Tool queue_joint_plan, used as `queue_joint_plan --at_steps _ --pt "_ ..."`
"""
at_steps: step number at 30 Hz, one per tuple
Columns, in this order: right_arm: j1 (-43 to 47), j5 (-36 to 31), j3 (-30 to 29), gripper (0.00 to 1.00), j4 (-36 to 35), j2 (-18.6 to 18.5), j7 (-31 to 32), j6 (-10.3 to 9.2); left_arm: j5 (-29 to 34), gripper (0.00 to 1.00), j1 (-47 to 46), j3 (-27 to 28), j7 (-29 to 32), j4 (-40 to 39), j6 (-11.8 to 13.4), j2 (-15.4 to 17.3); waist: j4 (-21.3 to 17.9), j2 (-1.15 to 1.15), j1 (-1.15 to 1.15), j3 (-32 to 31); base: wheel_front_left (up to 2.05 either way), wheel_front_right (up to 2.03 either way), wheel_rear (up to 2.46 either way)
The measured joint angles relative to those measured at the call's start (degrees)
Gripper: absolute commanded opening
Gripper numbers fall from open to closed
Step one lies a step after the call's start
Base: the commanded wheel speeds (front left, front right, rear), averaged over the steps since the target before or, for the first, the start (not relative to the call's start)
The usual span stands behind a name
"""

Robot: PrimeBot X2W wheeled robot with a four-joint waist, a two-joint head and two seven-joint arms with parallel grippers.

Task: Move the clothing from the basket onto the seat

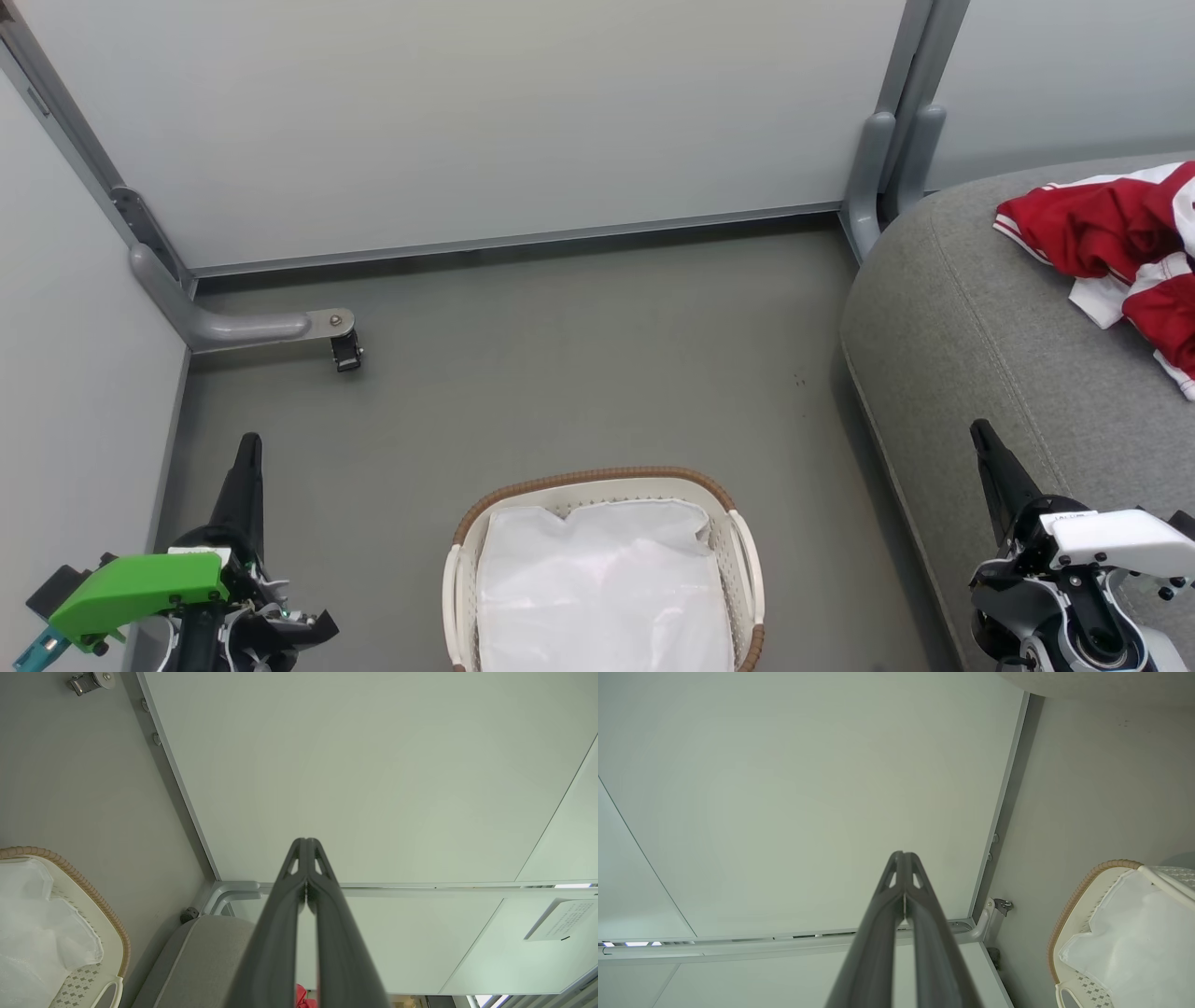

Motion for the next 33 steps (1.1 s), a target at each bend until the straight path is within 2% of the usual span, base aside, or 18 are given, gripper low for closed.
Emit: queue_joint_plan --at_steps 33 --pt "0.0 -0.1 -0.2 0.0 0.0 0.1 0.2 0.0 0.0 0.0 0.0 0.0 0.0 0.0 0.0 0.0 0.0 0.0 0.0 0.0 0.0 0.0 0.0"
